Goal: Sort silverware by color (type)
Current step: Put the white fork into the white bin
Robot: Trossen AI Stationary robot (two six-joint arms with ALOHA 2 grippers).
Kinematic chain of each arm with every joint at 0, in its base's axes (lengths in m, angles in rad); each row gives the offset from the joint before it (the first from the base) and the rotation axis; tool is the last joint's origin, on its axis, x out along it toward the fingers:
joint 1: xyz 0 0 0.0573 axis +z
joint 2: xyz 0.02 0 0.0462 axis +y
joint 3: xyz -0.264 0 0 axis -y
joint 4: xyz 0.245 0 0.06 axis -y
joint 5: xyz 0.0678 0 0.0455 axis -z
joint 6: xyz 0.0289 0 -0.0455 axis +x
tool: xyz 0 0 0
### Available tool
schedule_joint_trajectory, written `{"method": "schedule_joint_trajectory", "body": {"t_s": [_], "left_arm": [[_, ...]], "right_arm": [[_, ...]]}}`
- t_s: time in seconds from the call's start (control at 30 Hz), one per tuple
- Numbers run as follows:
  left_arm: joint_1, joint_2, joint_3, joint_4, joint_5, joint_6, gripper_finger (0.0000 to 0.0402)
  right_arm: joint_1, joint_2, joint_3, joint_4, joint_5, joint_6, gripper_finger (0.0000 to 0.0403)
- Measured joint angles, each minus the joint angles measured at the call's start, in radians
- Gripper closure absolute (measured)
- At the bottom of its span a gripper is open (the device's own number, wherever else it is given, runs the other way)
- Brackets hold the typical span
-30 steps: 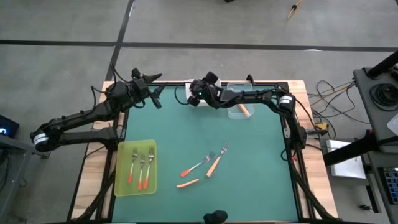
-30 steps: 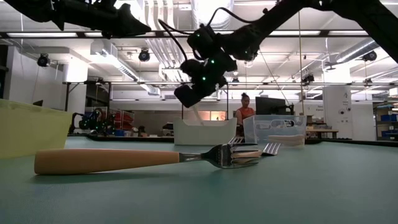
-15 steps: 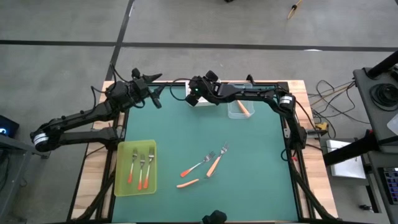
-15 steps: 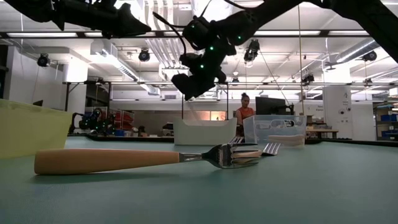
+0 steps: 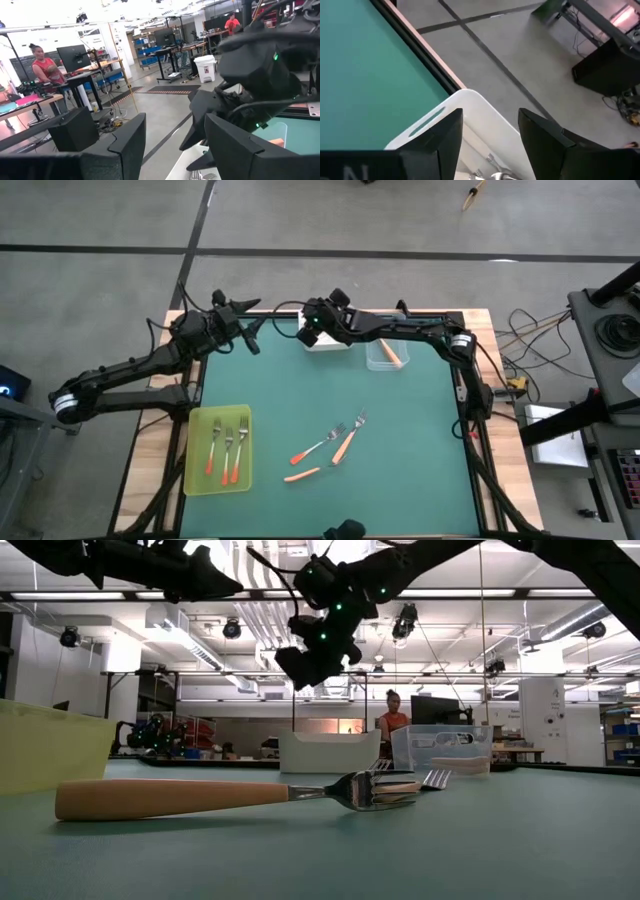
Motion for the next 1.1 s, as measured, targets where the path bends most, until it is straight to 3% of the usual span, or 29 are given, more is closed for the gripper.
{"method": "schedule_joint_trajectory", "body": {"t_s": [0.4,0.57,0.83,1.1], "left_arm": [[0.000,0.017,0.001,0.001,0.000,0.001,0.0217],[0.000,0.051,0.001,0.019,0.000,0.006,0.0217],[0.000,0.124,0.001,0.089,0.000,-0.043,0.0217],[-0.002,0.210,0.009,0.089,0.022,-0.234,0.0217]], "right_arm": [[0.012,-0.206,-0.066,-0.169,0.000,0.009,0.0225],[0.013,-0.344,-0.267,-0.121,-0.002,0.025,0.0251],[0.013,-0.619,-0.637,0.174,-0.103,-0.017,0.0298],[0.017,-0.837,-0.900,0.249,-0.108,0.056,0.0341]]}}
